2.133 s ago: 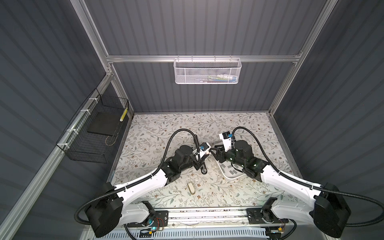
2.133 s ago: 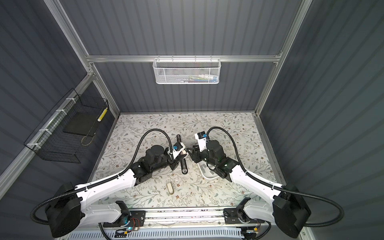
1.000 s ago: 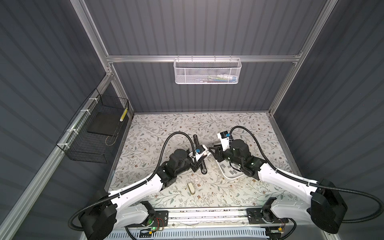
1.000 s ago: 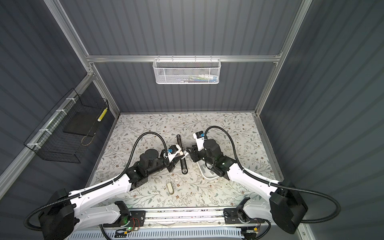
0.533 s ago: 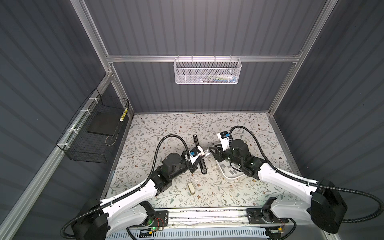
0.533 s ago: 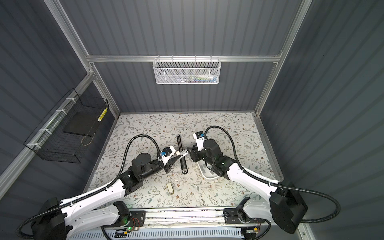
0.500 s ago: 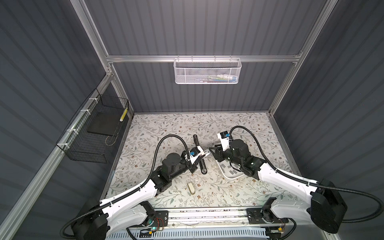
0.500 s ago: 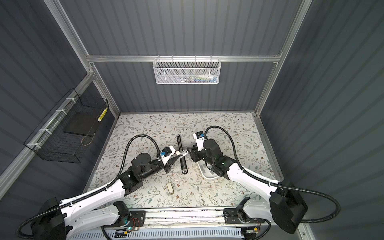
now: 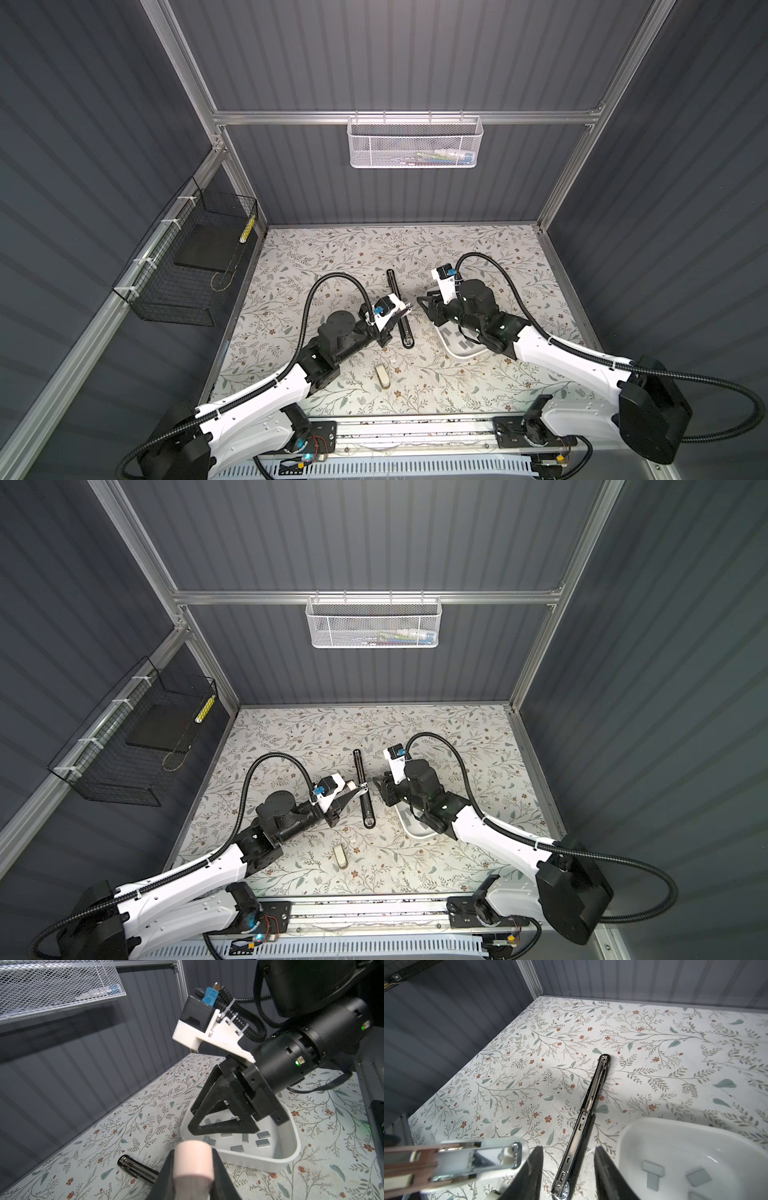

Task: Load the staples into the stapler
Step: 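Bring the right gripper to the pink clip held by the left gripper, then close the right gripper on the pink clip while the left keeps holding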

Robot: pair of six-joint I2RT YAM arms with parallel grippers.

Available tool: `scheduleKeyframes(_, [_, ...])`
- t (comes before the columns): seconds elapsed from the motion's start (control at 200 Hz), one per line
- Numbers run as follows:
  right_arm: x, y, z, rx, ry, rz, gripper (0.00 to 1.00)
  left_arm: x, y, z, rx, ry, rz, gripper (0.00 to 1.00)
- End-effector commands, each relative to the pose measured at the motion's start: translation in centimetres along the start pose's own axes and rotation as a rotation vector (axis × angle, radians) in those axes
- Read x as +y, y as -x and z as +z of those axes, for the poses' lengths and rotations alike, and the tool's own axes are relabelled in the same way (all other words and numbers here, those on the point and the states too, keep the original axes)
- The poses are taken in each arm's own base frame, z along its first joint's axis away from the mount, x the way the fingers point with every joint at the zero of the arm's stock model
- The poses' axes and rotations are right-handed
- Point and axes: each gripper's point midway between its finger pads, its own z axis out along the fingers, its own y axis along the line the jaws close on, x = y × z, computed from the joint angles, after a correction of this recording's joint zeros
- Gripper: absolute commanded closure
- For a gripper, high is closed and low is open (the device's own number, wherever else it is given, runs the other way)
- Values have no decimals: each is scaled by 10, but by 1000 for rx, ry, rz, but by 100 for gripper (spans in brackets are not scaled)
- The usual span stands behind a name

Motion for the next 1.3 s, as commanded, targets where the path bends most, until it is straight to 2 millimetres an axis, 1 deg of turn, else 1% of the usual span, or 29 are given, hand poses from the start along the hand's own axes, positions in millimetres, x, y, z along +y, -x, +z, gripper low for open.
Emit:
scheduleKeyframes(0.0, [20,14,-24,-167,105,-178,54,3,12,-2,-39,13,6,100])
scheduleKeyframes(0.02, [21,17,-31,-214,110,-203,52,3,11,-2,-38,18,7,100])
scheduleKeyframes(0.045, [22,19,-37,-262,112,-236,45,4,10,-2,-40,21,9,100])
scheduleKeyframes(0.07, [23,18,-42,-298,115,-275,38,4,9,-1,-40,22,11,100])
scheduleKeyframes(0.105, [26,15,-48,-332,128,-345,31,2,9,-1,-43,11,16,100])
scheduleKeyframes(0.15, [29,10,-51,-340,141,-413,28,-4,9,-1,-41,-19,26,100])
scheduleKeyframes(0.225, [32,6,-51,-295,157,-455,23,-15,12,-1,-35,-91,49,100])
scheduleKeyframes(0.32, [45,1,-52,-261,230,-516,25,-30,17,-5,-49,-185,92,100])
scheduleKeyframes(0.38, [49,0,-54,-269,249,-539,25,-38,20,-8,-73,-230,111,100])
scheduleKeyframes(0.4, [56,-3,-57,-269,295,-551,26,-41,22,-9,-82,-243,116,100])
scheduleKeyframes(0.45, [63,-7,-59,-259,338,-580,28,-45,23,-10,-92,-267,125,100])
scheduleKeyframes(0.49, [68,-11,-60,-242,378,-599,30,-53,24,-12,-104,-317,130,100])
scheduleKeyframes(0.56, [78,-18,-61,-204,449,-625,33,-55,26,-12,-107,-331,131,100])
scheduleKeyframes(0.645, [84,-20,-63,-198,495,-638,34,-54,23,-9,-88,-343,138,100])
scheduleKeyframes(0.75, [84,-25,-61,-183,504,-644,32,-44,19,-6,-70,-367,95,100])
scheduleKeyframes(0.785, [84,-26,-61,-173,505,-646,32,-42,21,-8,-75,-385,84,100])
scheduleKeyframes(0.971, [87,-32,-58,-131,540,-650,32,-41,24,-11,-87,-426,69,100])
scheduleKeyframes(1.071, [88,-33,-57,-123,547,-649,32,-50,26,-13,-94,-493,64,100])
scheduleKeyframes(1.146, [86,-31,-57,-129,530,-653,30,-57,28,-15,-96,-546,65,100])
scheduleKeyframes(1.296, [83,-31,-57,-124,513,-653,29,-63,31,-17,-101,-595,72,100])
